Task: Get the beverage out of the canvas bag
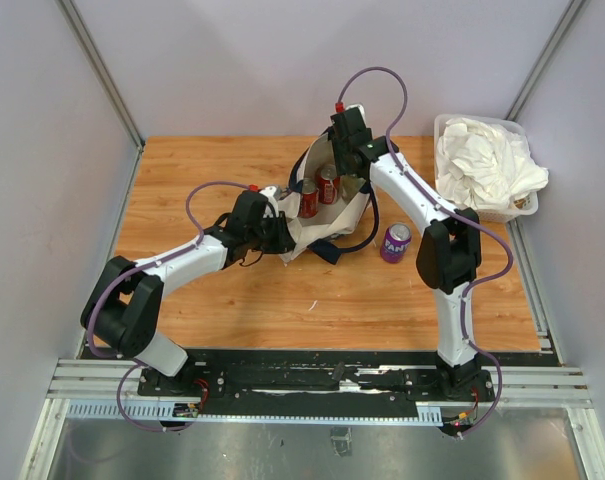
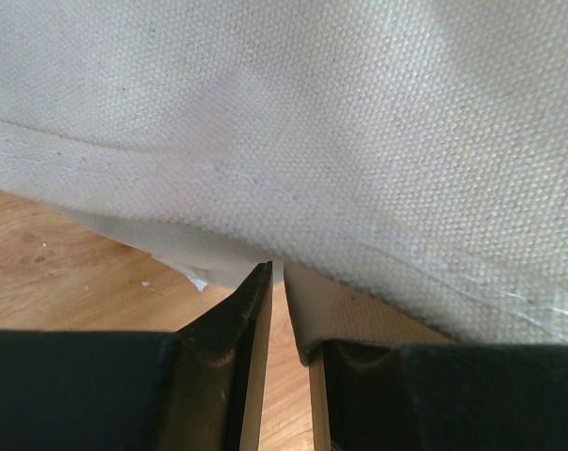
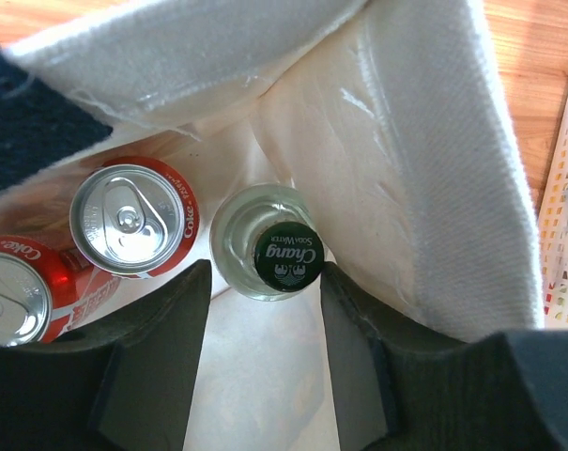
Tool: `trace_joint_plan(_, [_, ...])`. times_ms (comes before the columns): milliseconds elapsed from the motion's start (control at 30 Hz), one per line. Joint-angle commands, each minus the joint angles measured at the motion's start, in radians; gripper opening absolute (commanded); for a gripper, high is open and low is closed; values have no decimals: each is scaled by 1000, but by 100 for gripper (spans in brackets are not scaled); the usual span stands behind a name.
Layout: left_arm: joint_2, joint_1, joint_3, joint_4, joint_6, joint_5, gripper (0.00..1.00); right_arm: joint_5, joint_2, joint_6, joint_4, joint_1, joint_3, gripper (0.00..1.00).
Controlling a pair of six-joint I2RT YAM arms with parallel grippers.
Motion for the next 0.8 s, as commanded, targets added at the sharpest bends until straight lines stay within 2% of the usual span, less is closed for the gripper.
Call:
trace_joint_plan(0, [47,4,-19,-139,35,-3,25,41,-3,56,31,-36,-9,50])
trace_joint_plan(767, [84,3,-11,-139,46,1,25,-40,60,124,72,-102,-31,48])
